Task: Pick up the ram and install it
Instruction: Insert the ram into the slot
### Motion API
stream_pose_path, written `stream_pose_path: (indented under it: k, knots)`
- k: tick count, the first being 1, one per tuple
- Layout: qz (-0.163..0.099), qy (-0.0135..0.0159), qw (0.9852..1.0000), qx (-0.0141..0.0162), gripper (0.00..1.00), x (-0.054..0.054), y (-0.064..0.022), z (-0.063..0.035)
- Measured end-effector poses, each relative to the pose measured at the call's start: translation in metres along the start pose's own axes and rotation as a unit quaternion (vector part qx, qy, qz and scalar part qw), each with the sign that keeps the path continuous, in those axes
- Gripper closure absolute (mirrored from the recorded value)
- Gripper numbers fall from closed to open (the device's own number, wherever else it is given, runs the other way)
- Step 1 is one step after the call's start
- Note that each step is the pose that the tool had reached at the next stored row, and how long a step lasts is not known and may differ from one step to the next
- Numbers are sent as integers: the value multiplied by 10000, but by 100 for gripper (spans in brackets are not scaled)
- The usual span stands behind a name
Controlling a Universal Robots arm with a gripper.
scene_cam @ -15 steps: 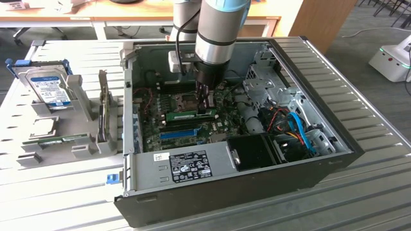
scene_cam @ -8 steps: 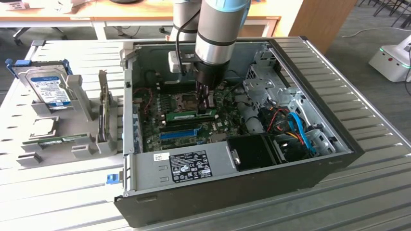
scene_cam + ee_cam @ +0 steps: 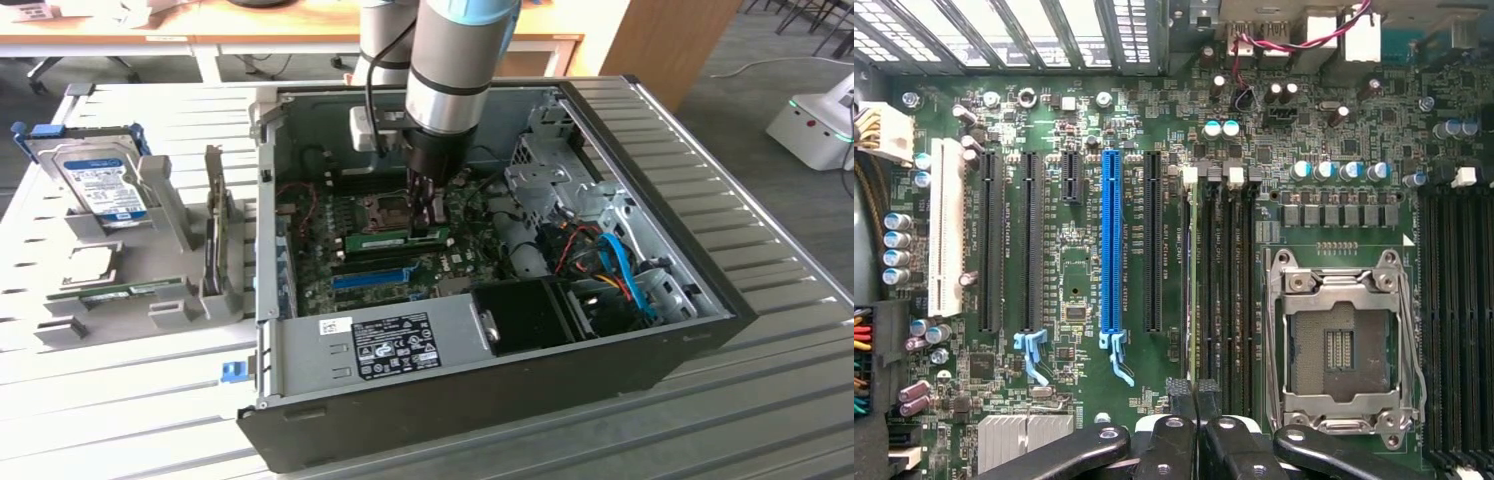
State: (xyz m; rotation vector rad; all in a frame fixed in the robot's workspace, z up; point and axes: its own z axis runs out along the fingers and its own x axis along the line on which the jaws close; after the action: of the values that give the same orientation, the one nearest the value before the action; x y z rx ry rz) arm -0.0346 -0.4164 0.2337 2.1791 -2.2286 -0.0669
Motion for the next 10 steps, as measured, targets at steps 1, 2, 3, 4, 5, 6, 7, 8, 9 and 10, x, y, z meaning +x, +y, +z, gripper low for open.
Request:
stream_pose_path:
  k: [1, 2, 3, 4, 5, 6, 7, 8, 9, 10]
  knots:
    - [-3, 0, 10000, 0, 88, 0, 0, 0]
    - [-4, 1, 10000, 0, 88, 0, 0, 0]
    - [-4, 1, 10000, 0, 88, 0, 0, 0]
    - [-5, 0, 10000, 0, 88, 0, 2, 0]
    - [-5, 0, 10000, 0, 88, 0, 3, 1]
    - [-4, 1, 10000, 0, 88, 0, 4, 1]
    - [-4, 0, 10000, 0, 88, 0, 4, 4]
    - [-4, -1, 10000, 1, 88, 0, 4, 8]
    - [-4, 0, 10000, 0, 88, 0, 4, 12]
    - [-4, 1, 10000, 0, 88, 0, 4, 16]
